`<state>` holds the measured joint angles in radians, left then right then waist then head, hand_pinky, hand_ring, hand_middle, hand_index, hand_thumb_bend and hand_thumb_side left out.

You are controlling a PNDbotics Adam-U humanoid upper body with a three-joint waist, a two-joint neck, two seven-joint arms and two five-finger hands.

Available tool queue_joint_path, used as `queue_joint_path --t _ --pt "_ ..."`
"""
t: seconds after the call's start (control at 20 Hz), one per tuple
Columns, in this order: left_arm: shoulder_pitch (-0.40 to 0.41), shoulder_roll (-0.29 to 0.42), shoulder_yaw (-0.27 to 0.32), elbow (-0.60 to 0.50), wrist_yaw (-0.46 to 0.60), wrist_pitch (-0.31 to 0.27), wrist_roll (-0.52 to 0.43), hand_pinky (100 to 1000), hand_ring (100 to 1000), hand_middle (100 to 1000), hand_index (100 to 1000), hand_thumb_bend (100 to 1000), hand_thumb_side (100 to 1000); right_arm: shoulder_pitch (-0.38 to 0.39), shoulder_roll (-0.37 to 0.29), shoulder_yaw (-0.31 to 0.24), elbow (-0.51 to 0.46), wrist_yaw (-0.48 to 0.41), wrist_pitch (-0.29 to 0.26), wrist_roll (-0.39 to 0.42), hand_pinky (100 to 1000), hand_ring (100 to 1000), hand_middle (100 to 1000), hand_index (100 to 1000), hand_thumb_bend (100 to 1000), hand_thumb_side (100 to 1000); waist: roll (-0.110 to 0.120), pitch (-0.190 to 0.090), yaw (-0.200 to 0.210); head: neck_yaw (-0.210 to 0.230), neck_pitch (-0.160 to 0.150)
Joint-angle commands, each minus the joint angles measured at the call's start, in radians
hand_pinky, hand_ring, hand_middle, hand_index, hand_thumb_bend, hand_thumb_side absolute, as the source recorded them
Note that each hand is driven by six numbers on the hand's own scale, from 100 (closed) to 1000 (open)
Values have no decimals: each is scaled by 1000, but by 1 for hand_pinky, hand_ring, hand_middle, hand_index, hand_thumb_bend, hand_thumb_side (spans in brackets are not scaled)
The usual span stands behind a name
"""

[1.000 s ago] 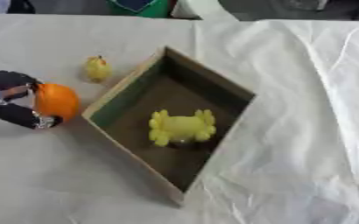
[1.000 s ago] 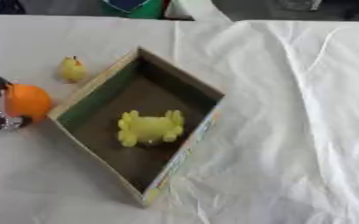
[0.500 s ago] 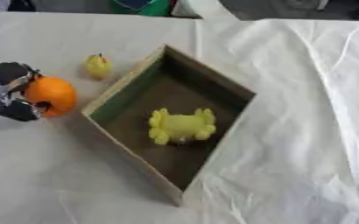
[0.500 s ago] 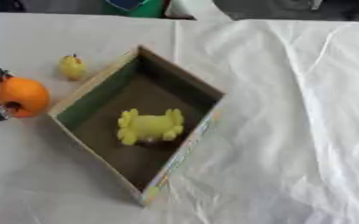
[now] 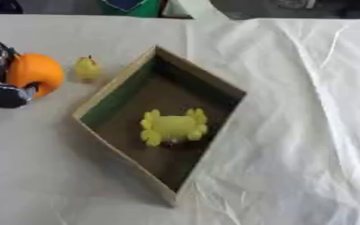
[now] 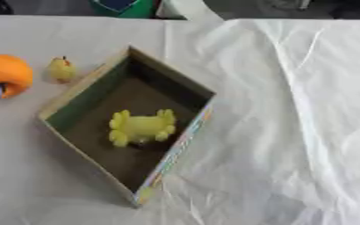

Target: Pick up objects on the table and place them in the box.

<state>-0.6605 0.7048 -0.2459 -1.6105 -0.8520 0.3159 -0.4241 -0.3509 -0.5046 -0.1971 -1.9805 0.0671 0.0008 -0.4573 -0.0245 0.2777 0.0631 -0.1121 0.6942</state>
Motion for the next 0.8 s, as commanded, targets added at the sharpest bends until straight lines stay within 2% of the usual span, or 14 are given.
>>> queue_joint_path --t 0.05,0.4,0.8 --pt "-23 37 30 -54 -15 27 51 256 467 414 503 100 296 -3 -17 -12 -19 -5 1 1 694 538 466 698 100 435 7 -22 3 -6 4" --pt "-67 25 54 -173 14 35 68 248 457 408 496 100 309 -2 -19 -13 -19 -3 5 -1 694 538 465 697 100 438 19 -25 3 -8 6" --pt "-164 -38 8 -315 57 -5 30 249 458 406 491 100 319 -6 -23 -6 -19 -3 7 3 694 539 465 697 100 437 25 -33 3 4 10"
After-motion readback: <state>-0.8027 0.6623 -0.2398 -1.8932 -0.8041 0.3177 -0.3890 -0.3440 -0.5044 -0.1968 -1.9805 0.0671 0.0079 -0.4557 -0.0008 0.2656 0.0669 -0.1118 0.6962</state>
